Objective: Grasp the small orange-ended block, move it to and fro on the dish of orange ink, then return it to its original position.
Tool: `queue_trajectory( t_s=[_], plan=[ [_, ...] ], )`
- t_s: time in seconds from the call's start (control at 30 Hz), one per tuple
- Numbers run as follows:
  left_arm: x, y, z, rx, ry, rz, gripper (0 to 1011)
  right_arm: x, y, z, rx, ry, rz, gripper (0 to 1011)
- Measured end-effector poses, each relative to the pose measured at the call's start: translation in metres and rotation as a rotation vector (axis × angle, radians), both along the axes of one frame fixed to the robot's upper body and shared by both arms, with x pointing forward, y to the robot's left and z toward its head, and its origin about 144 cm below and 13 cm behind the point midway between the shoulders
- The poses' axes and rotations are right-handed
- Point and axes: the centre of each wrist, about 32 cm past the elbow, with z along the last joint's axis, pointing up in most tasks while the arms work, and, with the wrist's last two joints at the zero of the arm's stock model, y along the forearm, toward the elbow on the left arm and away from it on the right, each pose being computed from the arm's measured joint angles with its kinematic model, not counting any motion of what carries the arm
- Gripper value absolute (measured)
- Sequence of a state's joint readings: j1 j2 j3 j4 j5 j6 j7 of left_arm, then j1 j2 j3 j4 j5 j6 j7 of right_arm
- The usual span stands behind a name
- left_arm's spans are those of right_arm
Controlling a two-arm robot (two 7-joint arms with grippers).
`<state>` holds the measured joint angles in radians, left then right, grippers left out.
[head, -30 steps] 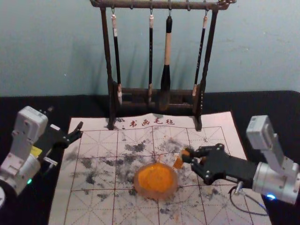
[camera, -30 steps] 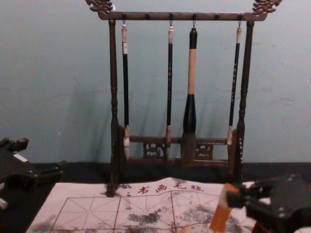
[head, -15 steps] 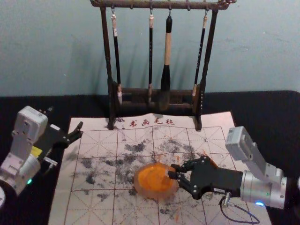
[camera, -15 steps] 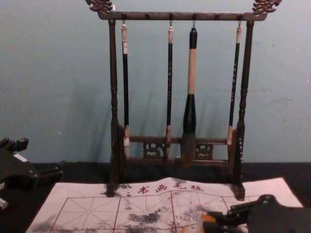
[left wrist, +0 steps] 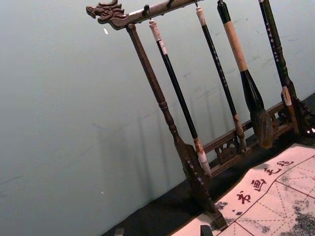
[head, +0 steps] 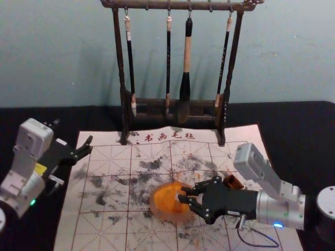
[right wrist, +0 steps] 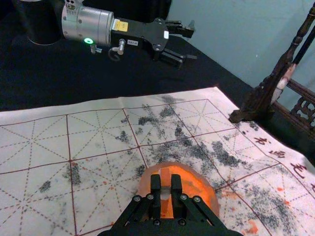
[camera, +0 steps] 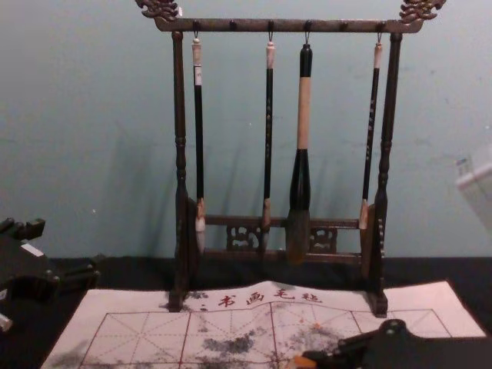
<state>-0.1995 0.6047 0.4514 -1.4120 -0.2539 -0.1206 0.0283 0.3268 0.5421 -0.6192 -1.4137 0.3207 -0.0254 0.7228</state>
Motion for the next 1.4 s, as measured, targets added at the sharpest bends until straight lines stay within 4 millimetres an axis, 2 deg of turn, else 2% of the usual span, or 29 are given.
queue_trajectory(
  t_s=[0.37, 0.73, 1.4],
  plan=[
    [0.0, 0.0, 0.0, 0.0, 0.0, 0.0, 1001, 0.011, 0.007, 0.002, -0.021, -0.008, -0.011, 94],
    [0.0, 0.0, 0.0, 0.0, 0.0, 0.0, 1001, 0.015, 0.003, 0.003, -0.037, -0.011, -0.037, 94],
    [0.0, 0.0, 0.0, 0.0, 0.0, 0.0, 1001, 0.001, -0.011, 0.014, -0.075, -0.014, -0.048, 94]
  ],
)
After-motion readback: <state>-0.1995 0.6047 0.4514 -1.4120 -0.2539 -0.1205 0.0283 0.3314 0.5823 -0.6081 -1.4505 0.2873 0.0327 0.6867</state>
